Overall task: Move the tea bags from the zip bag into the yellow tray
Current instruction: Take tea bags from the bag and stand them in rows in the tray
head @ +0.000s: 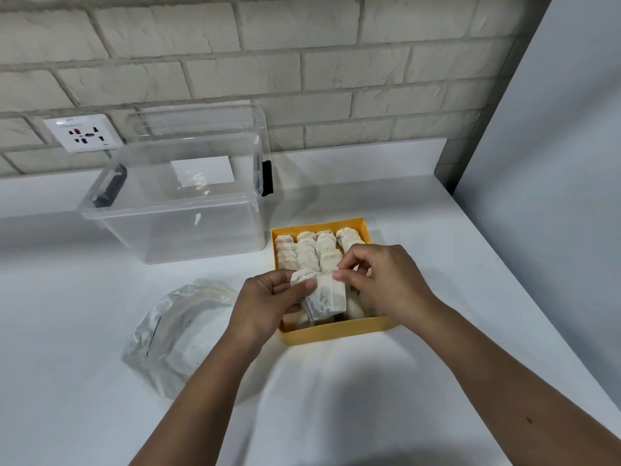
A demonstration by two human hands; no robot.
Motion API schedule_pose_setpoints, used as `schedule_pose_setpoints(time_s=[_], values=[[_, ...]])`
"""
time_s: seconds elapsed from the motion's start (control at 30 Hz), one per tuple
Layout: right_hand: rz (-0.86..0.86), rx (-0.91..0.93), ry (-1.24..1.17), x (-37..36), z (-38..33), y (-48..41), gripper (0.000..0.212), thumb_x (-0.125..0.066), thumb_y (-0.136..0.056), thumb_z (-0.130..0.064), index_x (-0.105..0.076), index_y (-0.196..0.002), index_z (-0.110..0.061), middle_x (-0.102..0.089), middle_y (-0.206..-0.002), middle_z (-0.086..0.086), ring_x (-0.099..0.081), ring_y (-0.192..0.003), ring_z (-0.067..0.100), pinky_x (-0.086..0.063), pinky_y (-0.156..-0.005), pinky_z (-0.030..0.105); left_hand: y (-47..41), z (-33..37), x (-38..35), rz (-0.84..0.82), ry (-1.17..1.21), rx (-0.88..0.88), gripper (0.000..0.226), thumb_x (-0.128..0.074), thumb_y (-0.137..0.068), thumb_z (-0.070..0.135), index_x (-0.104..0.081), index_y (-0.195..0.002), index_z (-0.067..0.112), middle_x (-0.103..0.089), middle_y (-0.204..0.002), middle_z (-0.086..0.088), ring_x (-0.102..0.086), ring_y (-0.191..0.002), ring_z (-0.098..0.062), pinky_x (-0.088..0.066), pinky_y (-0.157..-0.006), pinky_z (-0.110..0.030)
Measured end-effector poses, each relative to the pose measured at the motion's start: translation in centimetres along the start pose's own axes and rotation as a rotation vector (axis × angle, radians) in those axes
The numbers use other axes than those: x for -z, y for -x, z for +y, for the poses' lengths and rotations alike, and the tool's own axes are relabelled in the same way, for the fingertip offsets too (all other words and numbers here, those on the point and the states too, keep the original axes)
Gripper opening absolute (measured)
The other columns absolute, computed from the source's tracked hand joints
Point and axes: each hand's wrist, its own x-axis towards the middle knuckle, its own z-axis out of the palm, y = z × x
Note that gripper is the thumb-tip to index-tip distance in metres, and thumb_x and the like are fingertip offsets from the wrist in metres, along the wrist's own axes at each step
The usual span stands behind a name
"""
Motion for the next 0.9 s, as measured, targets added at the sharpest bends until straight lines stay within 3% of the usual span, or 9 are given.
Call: schedule_pose_setpoints(time_s=[0.13,0.2,0.3,0.5,0.67,0.8,0.9], values=[[0.010,-0.041,0.002,0.8,1.0,-0.2,0.011,-0.072,-0.086,-0.028,-0.067,-0.085,-0.019,-0.066,-0.077,-0.017,-0.059,-0.068,-0.003,-0.045,-0.073,0.022,-0.2,0.0,0.5,0.060,-0.025,-0.038,0.014,-0.077,-0.084,0.014,-0.076,-0.097,0.010,-0.079,-0.090,-0.003,-0.075,-0.080,-0.012,-0.057,-0.066,-0.019],[-0.021,-0.045,0.054,0.7,1.7,0.1,0.009,-0.072,-0.086,-0.028,-0.066,-0.085,-0.020,-0.065,-0.076,-0.018,-0.057,-0.067,-0.005,-0.045,-0.080,0.029,-0.2,0.0,0.8,0.079,-0.044,-0.052,0.012,-0.076,-0.084,0.014,-0.076,-0.095,0.010,-0.079,-0.087,-0.002,-0.074,-0.076,-0.009,-0.056,-0.064,-0.017],[-0.132,-0.098,0.080,-0.1,2.6,0.6,0.009,-0.072,-0.085,-0.029,-0.066,-0.085,-0.023,-0.069,-0.081,-0.012,-0.064,-0.079,0.006,-0.047,-0.089,0.039,-0.3,-0.1,1.2,0.087,-0.069,-0.055,0.010,-0.076,-0.085,0.014,-0.076,-0.094,0.011,-0.079,-0.085,-0.001,-0.074,-0.076,-0.009,-0.057,-0.066,-0.018],[-0.267,-0.150,-0.009,-0.2,2.9,1.1,0.009,-0.074,-0.084,-0.028,-0.065,-0.081,-0.028,-0.068,-0.080,-0.012,-0.062,-0.079,0.003,-0.043,-0.076,0.022,-0.5,-0.1,1.6,0.128,-0.080,-0.042,0.011,-0.079,-0.083,0.015,-0.076,-0.092,0.010,-0.079,-0.081,-0.002,-0.073,-0.073,-0.011,-0.061,-0.064,-0.025],[-0.341,-0.085,0.222,-1.0,3.1,0.8,0.012,-0.068,-0.088,-0.035,-0.058,-0.082,-0.033,-0.069,-0.082,-0.013,-0.062,-0.086,0.010,-0.036,-0.094,0.032,-0.5,0.0,1.5,0.134,-0.064,-0.025,0.013,-0.079,-0.081,0.015,-0.075,-0.091,0.008,-0.078,-0.080,-0.003,-0.072,-0.072,-0.012,-0.060,-0.061,-0.023],[-0.210,-0.007,0.404,-1.6,3.2,0.1,0.010,-0.061,-0.092,-0.038,-0.062,-0.095,-0.029,-0.069,-0.094,-0.011,-0.060,-0.092,0.012,-0.032,-0.092,0.034,-0.6,-0.2,1.4,0.136,-0.063,-0.020,0.016,-0.080,-0.081,0.014,-0.074,-0.092,0.005,-0.078,-0.079,-0.004,-0.072,-0.074,-0.015,-0.062,-0.066,-0.027],[-0.216,0.007,0.420,-1.9,3.0,-0.1,0.012,-0.063,-0.091,-0.040,-0.063,-0.097,-0.029,-0.070,-0.097,-0.011,-0.061,-0.095,0.012,-0.033,-0.091,0.035,-0.5,-0.1,1.4,0.141,-0.064,-0.015,0.016,-0.081,-0.080,0.015,-0.073,-0.090,0.005,-0.078,-0.076,-0.002,-0.072,-0.074,-0.013,-0.062,-0.070,-0.030]])
